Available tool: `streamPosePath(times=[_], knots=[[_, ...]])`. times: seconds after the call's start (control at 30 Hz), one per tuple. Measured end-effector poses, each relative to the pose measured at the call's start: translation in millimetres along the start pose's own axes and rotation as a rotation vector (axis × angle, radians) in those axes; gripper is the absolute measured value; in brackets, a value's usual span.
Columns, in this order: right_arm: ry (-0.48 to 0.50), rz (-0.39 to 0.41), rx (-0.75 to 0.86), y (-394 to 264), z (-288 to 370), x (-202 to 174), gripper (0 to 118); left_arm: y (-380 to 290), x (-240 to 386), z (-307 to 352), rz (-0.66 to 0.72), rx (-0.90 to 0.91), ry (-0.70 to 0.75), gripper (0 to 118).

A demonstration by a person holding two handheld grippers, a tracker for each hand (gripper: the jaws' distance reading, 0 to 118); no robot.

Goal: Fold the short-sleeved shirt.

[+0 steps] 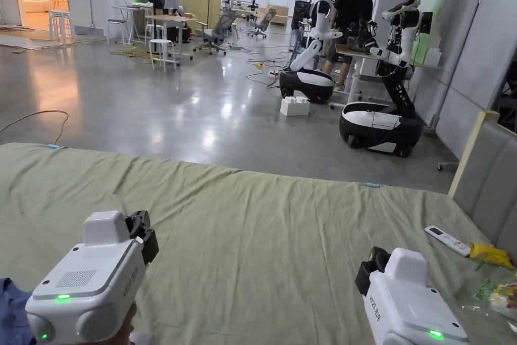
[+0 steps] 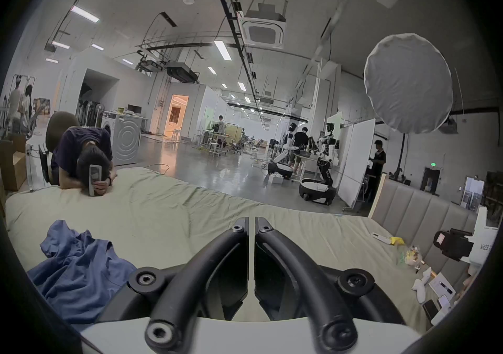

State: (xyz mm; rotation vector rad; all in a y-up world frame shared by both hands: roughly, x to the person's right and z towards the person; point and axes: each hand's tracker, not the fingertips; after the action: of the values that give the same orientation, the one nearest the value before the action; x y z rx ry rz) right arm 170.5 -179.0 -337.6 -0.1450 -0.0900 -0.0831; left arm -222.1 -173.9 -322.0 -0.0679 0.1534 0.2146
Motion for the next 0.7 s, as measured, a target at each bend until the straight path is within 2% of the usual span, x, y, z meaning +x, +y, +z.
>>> streamPosePath(times=[0.2,0.37,0.5,0.7], knots=[[-0.007,0.060,-0.001,-1,3,-8,4,0,7,4,-0.094,0.000,-0.002,3],[-0.011,0.112,0.001,2,6,-11,4,7,-7,6,-0.136,-0.097,0.008,3],[0.006,0.111,-0.009,0,7,-16,4,6,-50,11,-0.139,-0.204,0.026,3],[0.054,0.151,-0.040,-19,6,-36,4,-3,-143,21,-0.119,-0.363,0.158,4]])
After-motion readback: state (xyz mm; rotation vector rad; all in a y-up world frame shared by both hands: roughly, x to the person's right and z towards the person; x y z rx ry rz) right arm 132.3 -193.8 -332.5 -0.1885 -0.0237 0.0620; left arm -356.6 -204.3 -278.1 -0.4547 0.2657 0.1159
